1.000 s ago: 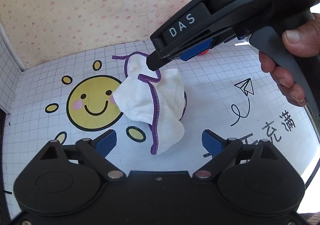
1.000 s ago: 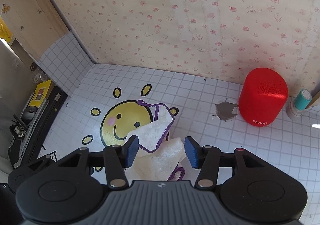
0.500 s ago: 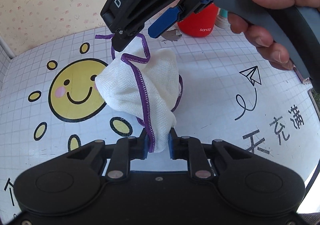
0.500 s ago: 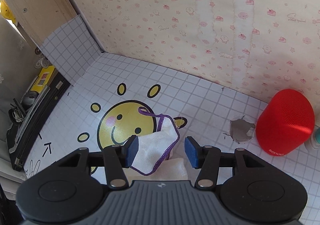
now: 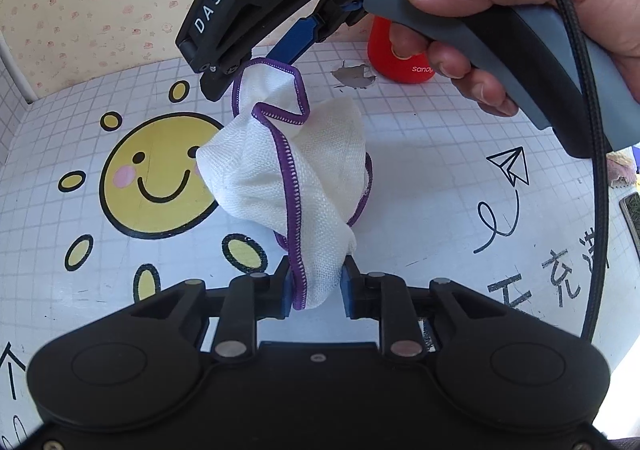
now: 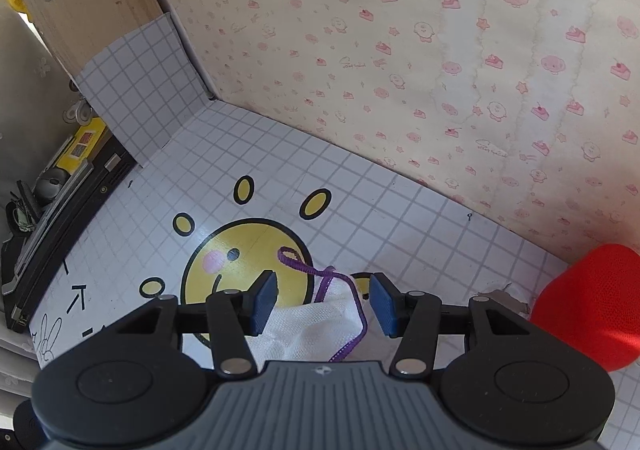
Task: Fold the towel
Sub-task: 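Lift the towel with the right gripper while the left gripper grasps another purple edge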
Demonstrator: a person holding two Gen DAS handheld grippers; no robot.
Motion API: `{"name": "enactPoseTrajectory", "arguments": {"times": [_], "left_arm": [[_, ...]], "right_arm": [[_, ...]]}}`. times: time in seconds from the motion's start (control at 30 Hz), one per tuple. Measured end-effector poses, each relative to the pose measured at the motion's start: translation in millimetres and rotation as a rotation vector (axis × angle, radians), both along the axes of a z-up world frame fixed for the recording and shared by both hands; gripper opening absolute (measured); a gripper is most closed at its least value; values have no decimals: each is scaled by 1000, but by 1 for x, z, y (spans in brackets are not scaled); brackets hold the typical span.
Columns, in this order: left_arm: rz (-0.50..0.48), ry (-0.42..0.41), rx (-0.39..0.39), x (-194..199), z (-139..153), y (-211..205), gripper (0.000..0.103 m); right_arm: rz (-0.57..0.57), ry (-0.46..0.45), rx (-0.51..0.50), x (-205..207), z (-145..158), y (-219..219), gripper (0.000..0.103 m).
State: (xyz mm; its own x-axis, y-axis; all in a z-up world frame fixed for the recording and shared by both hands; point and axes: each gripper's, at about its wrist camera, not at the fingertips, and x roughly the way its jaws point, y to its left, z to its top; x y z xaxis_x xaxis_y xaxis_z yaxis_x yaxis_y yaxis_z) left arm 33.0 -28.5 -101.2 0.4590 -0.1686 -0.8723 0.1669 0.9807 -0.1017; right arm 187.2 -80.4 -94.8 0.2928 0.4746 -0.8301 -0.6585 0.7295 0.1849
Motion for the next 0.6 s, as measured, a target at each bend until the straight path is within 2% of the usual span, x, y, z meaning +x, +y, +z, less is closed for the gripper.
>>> {"name": "enactPoseTrajectory", "arguments": {"times": [0.07,0.1,0.13,0.33,0.6], "left_arm": [[5,-1,-10,0,1,1,22],[5,-3,-12,0,2,0,20],[5,-5,-15,0,2,-1,18],[-8,-6,-17,2,10,-6,11],[6,-15,-9,1,18,-5,10]], "right_arm": [[16,7,-5,1,-2,2,32],[21,13,-5,2,-2,3,19],[22,16,-4,3,-3,2,11],[12,-14,21,1,5,-4,2],[17,-54,34,-3,16,-9,2]]}}
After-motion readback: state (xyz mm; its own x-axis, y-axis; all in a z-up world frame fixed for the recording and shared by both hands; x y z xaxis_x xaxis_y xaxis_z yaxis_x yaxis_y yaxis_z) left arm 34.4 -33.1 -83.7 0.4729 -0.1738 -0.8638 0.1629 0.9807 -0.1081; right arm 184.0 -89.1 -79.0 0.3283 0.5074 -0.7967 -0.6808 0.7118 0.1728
